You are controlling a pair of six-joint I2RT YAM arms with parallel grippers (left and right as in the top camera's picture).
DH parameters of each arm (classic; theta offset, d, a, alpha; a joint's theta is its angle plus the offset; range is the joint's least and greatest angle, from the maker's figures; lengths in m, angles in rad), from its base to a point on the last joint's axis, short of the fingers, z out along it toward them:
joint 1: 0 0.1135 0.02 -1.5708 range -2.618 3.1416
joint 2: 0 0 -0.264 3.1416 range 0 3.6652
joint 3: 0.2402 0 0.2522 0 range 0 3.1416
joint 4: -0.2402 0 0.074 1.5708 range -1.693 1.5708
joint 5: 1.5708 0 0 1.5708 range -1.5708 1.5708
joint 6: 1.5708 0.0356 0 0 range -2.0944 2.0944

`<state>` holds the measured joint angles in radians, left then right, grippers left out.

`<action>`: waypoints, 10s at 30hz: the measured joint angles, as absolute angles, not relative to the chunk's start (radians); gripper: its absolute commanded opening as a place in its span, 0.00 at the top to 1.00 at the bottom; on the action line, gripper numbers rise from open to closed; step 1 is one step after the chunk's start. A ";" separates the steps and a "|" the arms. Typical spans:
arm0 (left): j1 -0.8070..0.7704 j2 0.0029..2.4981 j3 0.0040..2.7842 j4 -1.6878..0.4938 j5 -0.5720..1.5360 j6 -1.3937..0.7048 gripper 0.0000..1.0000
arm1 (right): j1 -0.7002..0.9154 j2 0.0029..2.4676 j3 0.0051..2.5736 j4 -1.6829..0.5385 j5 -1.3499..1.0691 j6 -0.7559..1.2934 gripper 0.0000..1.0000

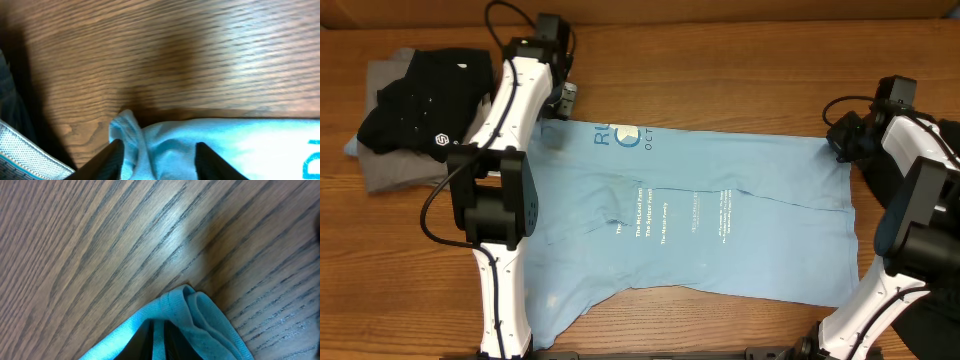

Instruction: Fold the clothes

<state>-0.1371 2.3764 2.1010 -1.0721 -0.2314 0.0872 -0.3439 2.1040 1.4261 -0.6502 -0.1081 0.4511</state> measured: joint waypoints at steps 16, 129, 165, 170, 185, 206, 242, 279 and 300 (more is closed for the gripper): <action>-0.103 2.441 2.102 -1.084 -0.326 0.111 0.87 | -0.344 2.104 1.428 -0.658 -0.104 0.451 0.87; 0.065 2.587 2.346 -1.238 0.103 0.072 0.96 | -0.345 2.104 1.439 -0.701 -0.096 0.447 0.81; 0.063 2.177 2.615 -1.636 0.064 0.025 0.65 | -0.380 1.517 1.389 -0.966 -0.180 0.388 0.63; 0.057 2.186 2.593 -1.660 0.091 0.025 0.62 | -0.380 1.547 1.386 -1.017 -0.183 0.389 0.63; -0.088 2.196 2.055 -1.294 0.080 0.025 0.71 | -0.380 1.850 1.335 -0.909 -0.210 0.392 0.83; -0.052 2.194 1.581 -0.599 0.049 0.013 0.67 | -0.359 2.122 1.375 -0.486 -0.293 0.619 0.96; -0.005 1.892 2.247 -1.375 0.091 -0.044 0.63 | -0.355 1.377 1.440 -0.787 -0.527 0.361 0.67; -0.005 1.327 1.093 -1.280 0.144 -0.122 0.42 | -0.376 1.430 1.295 -1.285 -0.320 0.359 0.39; -0.005 1.451 0.623 -1.056 0.368 -0.308 0.50 | -0.615 1.435 1.076 -1.089 -0.307 0.366 0.32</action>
